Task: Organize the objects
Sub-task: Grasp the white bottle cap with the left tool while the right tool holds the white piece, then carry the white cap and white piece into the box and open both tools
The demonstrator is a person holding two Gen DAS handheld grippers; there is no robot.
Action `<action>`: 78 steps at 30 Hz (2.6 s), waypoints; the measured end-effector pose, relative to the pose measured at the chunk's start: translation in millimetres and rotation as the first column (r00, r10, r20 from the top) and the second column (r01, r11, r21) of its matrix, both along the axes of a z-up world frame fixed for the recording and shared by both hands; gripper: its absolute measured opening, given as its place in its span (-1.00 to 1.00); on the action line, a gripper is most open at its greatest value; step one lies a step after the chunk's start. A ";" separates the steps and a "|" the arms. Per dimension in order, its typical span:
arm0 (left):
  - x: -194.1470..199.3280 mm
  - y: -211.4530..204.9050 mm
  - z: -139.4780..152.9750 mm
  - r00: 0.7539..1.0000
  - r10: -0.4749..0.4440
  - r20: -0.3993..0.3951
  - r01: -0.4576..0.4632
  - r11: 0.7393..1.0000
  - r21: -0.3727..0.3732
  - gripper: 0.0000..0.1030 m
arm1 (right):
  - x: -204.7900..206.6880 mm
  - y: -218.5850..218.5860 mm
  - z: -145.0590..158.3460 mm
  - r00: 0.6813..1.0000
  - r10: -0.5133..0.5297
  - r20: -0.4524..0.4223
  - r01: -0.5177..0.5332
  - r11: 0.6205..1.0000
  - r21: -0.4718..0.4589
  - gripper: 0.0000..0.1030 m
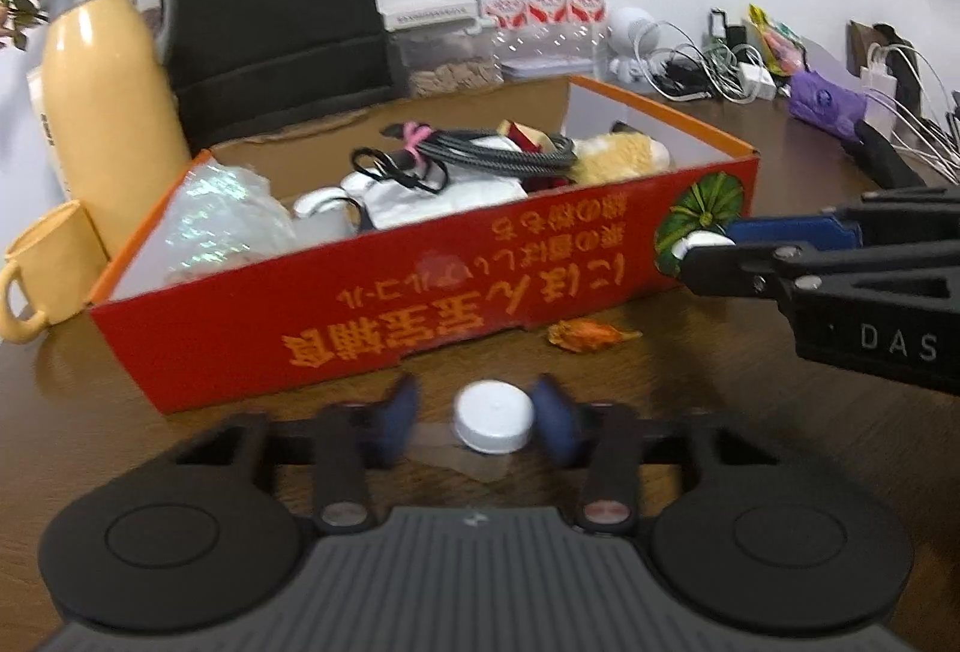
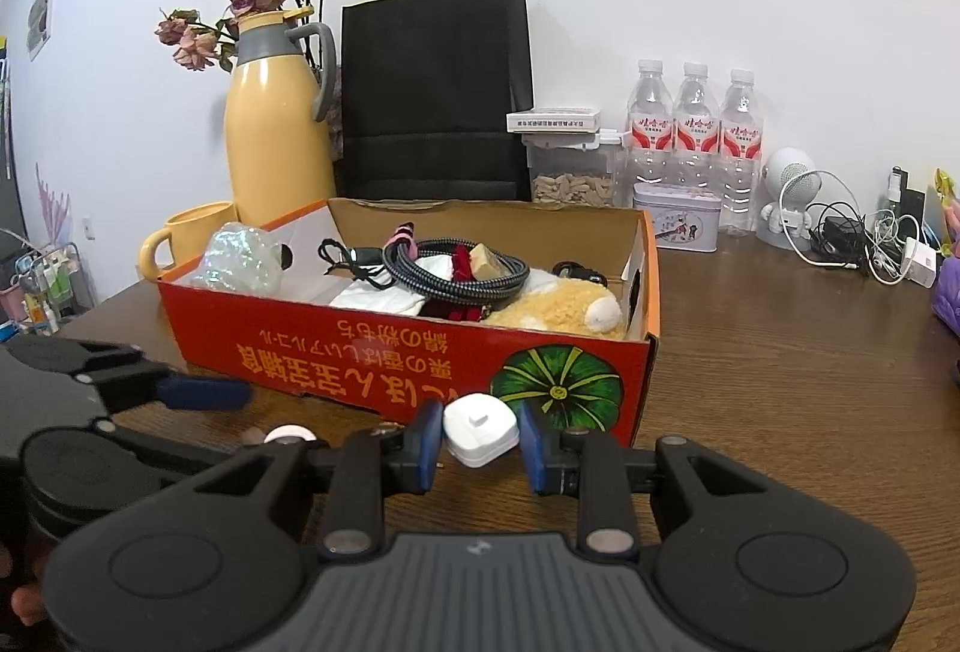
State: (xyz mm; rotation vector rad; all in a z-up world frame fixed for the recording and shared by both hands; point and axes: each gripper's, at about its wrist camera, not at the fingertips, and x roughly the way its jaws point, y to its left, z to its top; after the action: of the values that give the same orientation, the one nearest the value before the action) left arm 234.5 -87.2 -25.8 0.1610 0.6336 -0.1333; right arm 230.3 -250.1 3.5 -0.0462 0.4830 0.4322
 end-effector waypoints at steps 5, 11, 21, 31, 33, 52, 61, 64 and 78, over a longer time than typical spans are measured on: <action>-5.8 3.0 2.8 1.000 -0.004 0.025 0.005 1.000 -0.029 -0.43 | 0.0 1.4 -0.2 1.000 0.002 -0.001 -0.002 1.000 -0.003 -0.48; -10.9 4.5 7.7 0.998 0.008 0.059 -0.005 0.999 -0.043 -0.44 | 0.0 1.4 -0.5 1.000 0.002 -0.001 -0.002 1.000 -0.003 -0.48; -22.2 16.0 23.3 0.988 0.062 0.140 -0.049 0.994 -0.096 -0.44 | -2.2 1.7 -0.5 1.000 0.005 0.020 -0.005 1.000 0.002 -0.48; -30.2 23.9 57.4 0.966 0.113 0.233 -0.075 0.983 -0.166 -0.44 | -15.8 9.8 17.5 0.991 0.014 0.130 -0.015 1.000 0.005 -0.48; -29.0 25.1 66.5 0.960 0.122 0.252 -0.078 0.981 -0.176 -0.44 | -15.5 13.5 24.0 0.989 0.021 0.147 -0.022 1.000 0.004 -0.48; 37.9 49.5 109.2 0.912 0.242 0.330 -0.150 0.948 -0.280 -0.44 | 52.7 44.7 68.2 0.974 -0.014 0.225 0.015 1.000 -0.001 -0.48; 78.8 54.9 86.0 0.932 0.246 0.265 -0.181 0.952 -0.247 -0.44 | 92.1 50.5 47.7 0.982 -0.040 0.187 0.042 0.999 -0.008 -0.48; 83.5 53.3 78.2 0.935 0.249 0.253 -0.192 0.954 -0.228 -0.44 | 96.1 48.4 42.9 0.983 -0.053 0.174 0.055 0.998 -0.006 -0.48; 82.7 53.9 71.7 0.909 0.300 0.288 -0.248 0.947 -0.204 1.00 | 106.5 42.9 35.1 0.990 -0.086 0.109 0.087 0.996 -0.007 1.00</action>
State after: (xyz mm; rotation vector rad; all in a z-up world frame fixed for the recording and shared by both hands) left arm 317.2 -33.3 45.9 -0.0672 0.3165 0.1140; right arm 336.8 -207.1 38.6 -0.0594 0.3788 0.3397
